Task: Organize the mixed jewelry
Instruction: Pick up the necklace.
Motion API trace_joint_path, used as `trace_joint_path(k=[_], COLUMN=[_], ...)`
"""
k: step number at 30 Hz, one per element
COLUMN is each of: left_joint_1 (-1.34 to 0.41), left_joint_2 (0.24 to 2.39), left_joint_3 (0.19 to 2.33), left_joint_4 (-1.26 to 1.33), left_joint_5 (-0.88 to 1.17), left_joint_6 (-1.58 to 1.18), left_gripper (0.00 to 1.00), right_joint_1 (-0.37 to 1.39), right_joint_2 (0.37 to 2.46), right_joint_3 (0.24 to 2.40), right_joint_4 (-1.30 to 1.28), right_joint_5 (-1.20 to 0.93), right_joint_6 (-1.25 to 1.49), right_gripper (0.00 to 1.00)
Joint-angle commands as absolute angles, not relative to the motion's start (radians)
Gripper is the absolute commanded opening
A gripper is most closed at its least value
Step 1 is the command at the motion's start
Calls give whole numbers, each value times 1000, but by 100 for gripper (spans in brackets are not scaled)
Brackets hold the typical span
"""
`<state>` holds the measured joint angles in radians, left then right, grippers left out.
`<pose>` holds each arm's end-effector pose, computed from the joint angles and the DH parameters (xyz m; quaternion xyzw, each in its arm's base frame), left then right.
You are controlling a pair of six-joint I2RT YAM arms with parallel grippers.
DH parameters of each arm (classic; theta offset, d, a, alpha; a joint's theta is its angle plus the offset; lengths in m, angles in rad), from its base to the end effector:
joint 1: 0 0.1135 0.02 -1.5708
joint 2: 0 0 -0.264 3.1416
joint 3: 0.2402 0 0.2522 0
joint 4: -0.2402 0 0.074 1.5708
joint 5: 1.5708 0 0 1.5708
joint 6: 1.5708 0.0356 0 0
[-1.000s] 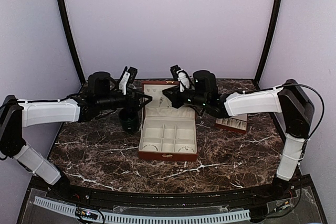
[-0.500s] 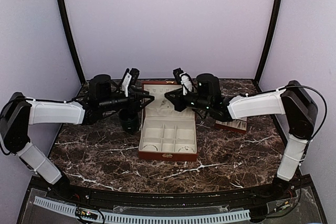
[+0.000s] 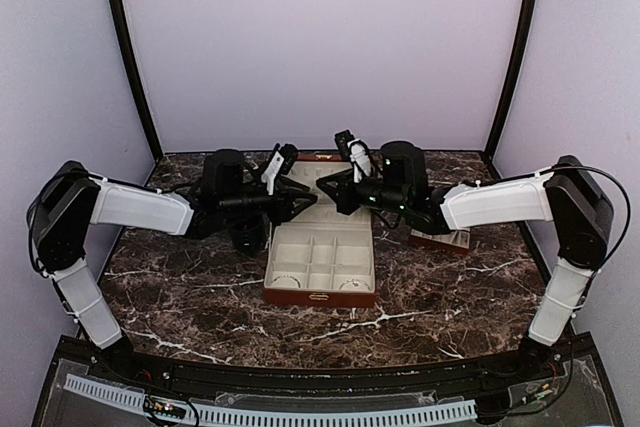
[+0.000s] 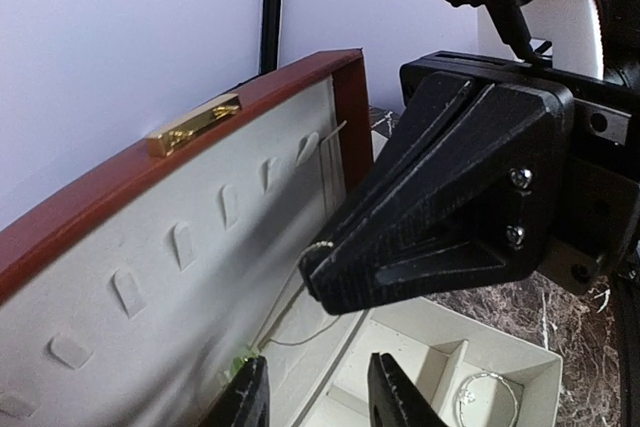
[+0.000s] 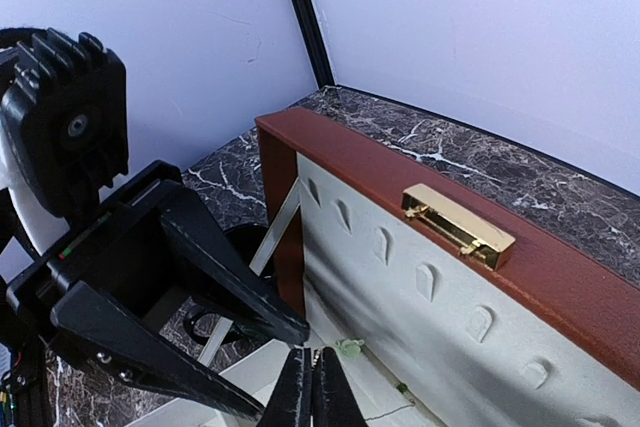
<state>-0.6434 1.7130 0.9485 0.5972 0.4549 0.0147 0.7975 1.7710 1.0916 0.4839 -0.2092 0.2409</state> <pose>0.2948 -0.2406 0.2309 0.3782 0.6571 -0.3582 0.5449 0.2794 0.2968 0.2438 -0.2748 0.7207 0.3833 0.5080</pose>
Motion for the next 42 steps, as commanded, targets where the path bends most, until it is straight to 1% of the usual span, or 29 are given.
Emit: trace_joint_path(k=[1, 5, 9, 15, 18, 20, 22, 24, 26, 28, 32, 38, 42], left_joint_1=[-653, -653, -654, -657, -663, -667, -666, -667, -666, -666, -666, -667, -667], left_joint_2=[1744, 1769, 1781, 1816, 1824, 1823, 1822, 1824, 1830, 1842, 1853, 1833, 1807], left_joint_3=[995, 1008, 1007, 1034, 1039, 1039, 1033, 1032, 1026, 1027, 1038, 1030, 1022], left_joint_4=[648, 663, 680, 695, 705, 709, 726, 747, 772, 785, 778, 765, 726], left_joint_5=[400, 371, 342, 394, 405, 402, 395, 405, 420, 425, 397, 327, 264], left_joint_6=[56, 72, 82, 90, 102, 115, 125, 129, 130, 130, 125, 94, 56], left_gripper=[34, 30, 29, 29, 26, 26, 30, 30, 23, 14, 0, 0, 0], right_joint_1=[792, 793, 793, 792, 792, 792, 792, 792, 793, 792, 792, 793, 800], right_joint_2=[1741, 1740, 1746, 1751, 1754, 1759, 1764, 1766, 1767, 1772, 1787, 1809, 1839], right_joint_3=[1084, 1081, 1090, 1106, 1108, 1112, 1118, 1121, 1127, 1146, 1163, 1183, 1210], right_joint_4=[538, 540, 532, 514, 507, 499, 488, 482, 479, 465, 460, 446, 430], right_joint_5=[-217, -218, -222, -229, -226, -223, -221, -215, -204, -201, -184, -136, -65], right_joint_6=[255, 259, 259, 259, 257, 256, 256, 260, 268, 272, 286, 289, 299], right_gripper=[0, 0, 0, 0, 0, 0, 0, 0, 0, 0, 0, 0, 0])
